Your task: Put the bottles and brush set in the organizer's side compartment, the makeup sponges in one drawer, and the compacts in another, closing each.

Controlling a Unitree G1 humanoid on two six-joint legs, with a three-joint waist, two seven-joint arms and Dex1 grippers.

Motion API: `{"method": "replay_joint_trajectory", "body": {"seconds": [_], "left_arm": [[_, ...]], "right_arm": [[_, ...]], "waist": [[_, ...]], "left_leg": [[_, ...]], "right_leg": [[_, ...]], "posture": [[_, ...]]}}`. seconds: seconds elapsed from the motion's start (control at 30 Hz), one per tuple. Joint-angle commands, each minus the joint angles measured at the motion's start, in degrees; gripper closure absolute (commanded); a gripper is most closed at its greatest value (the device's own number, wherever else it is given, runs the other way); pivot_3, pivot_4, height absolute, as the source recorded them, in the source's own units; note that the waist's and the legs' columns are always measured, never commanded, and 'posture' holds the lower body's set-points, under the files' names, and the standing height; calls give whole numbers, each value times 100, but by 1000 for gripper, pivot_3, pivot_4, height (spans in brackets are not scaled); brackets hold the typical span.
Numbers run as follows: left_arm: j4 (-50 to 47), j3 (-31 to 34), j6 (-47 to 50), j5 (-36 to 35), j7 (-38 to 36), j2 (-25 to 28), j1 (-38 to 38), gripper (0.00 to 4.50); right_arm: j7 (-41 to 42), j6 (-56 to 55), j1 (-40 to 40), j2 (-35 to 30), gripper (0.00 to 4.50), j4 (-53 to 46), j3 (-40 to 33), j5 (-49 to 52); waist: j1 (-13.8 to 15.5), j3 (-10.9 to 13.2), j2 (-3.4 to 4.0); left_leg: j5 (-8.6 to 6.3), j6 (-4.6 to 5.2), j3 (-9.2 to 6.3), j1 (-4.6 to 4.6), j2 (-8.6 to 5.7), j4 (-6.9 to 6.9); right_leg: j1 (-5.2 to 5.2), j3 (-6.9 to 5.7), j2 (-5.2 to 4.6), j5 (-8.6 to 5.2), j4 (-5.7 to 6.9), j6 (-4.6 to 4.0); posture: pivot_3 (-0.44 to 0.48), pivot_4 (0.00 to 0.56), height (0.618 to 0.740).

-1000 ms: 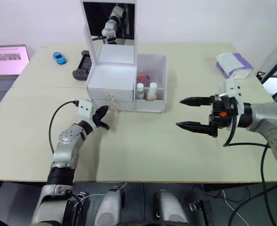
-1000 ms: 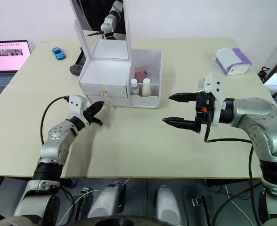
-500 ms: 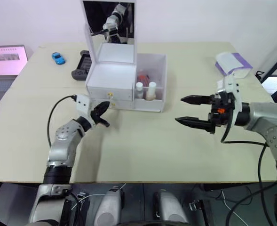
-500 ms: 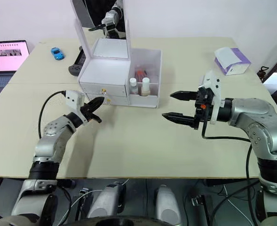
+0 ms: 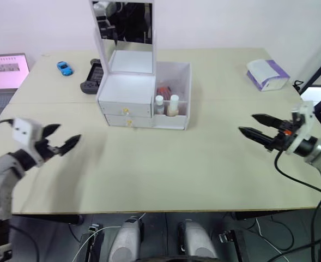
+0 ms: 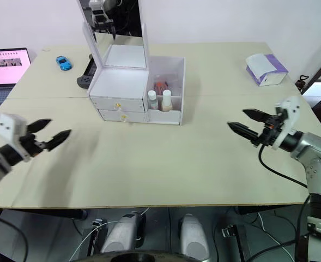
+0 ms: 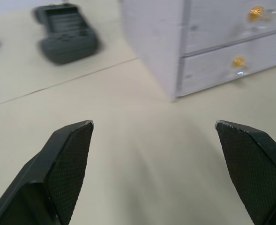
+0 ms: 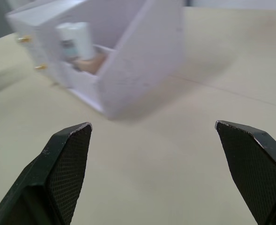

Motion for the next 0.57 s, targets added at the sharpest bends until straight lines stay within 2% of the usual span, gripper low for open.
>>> {"method": "replay_joint_trajectory", "body": {"seconds": [0.03,0.13,0.2,0.3,0.47,0.57], "left_arm": [[552,493,-429,228,-97,324,299,50],[1126,695,-883,357,-147,373,533,50],[1169,732,-1123,461,-146,366,699,50],[1175,632,-1689,974,333,273,938,50],[574,505,-1543,752,49,86,1322,50],[666,497,-1630,726,-173,118,1416,50]], "right_arm": [[156,-554,147,-42,0,355,-223,-203],[192,-904,231,-33,0,739,-233,-366],[155,-1216,270,-31,0,923,-226,-528],[108,-1830,377,-7,0,1121,-176,-829],[218,-2082,370,69,0,1020,-101,-847],[198,-2086,304,57,0,1020,-59,-844]], "waist": [[-9,0,1],[-55,0,9],[-80,1,9],[-87,0,9],[-89,0,9],[-90,0,9]], "left_leg": [[0,0,1,0,1,-1],[0,0,16,2,2,-7],[0,0,17,2,3,-6],[-1,-1,19,1,5,-7],[-1,-2,32,2,8,-15],[-1,-2,33,3,10,-16]], "right_leg": [[-2,1,0,0,0,0],[-7,9,-8,-7,0,-12],[-7,10,-10,-8,0,-15],[-9,14,-14,-9,-1,-15],[-17,29,-17,-8,0,-16],[-18,30,-18,-8,0,-16]], "posture": [[0,150,740],[0,150,740],[0,150,740],[0,150,740],[0,150,740],[0,150,740]]}}
